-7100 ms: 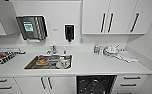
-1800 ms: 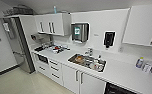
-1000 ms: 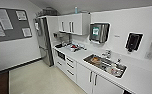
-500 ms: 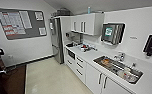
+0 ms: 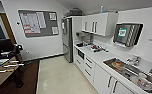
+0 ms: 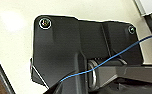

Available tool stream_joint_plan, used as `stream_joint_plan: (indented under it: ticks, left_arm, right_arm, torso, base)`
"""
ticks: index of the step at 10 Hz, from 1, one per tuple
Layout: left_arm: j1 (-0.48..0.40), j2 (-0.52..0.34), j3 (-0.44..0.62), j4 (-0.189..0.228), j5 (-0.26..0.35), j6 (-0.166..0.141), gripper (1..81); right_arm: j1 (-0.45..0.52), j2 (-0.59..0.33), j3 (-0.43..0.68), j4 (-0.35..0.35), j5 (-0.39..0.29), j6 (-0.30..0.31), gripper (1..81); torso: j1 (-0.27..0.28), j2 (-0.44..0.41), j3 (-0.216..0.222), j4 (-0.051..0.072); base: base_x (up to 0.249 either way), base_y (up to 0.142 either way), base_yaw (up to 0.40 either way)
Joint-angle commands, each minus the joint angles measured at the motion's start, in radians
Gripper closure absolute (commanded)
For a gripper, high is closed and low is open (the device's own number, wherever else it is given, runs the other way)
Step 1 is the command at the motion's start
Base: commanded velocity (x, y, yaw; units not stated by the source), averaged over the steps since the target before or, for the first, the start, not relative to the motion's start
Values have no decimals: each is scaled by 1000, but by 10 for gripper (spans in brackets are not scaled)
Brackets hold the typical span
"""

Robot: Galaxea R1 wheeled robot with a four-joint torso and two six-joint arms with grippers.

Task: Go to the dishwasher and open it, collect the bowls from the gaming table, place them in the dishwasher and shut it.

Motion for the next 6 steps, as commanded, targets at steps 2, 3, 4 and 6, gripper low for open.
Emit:
stream_joint_plan:
  ticks: [2, 3, 4, 6]
  left_arm:
    - [-40, -9, 6, 5, 47, 1, 10]
    - [-40, -12, 8, 5, 47, 1, 10]
    - [-40, -15, 9, 5, 47, 1, 10]
    - [-31, -43, 51, 8, 45, 1, 10]
  right_arm:
    - [60, 2, 3, -63, -94, -4, 10]
    - [55, -6, 20, -67, -92, -5, 10]
    - [54, -39, 94, -70, -89, -5, 10]
    - [57, -147, 291, -68, -87, -5, 10]
  torso:
    - [0, 0, 0, 0]
    - [0, 0, 0, 0]
    - [0, 0, 0, 0]
    - [0, 0, 0, 0]
  base:
    - [0, 0, 332]
    - [0, 0, 331]
    - [0, 0, 330]
    - [0, 0, 331]
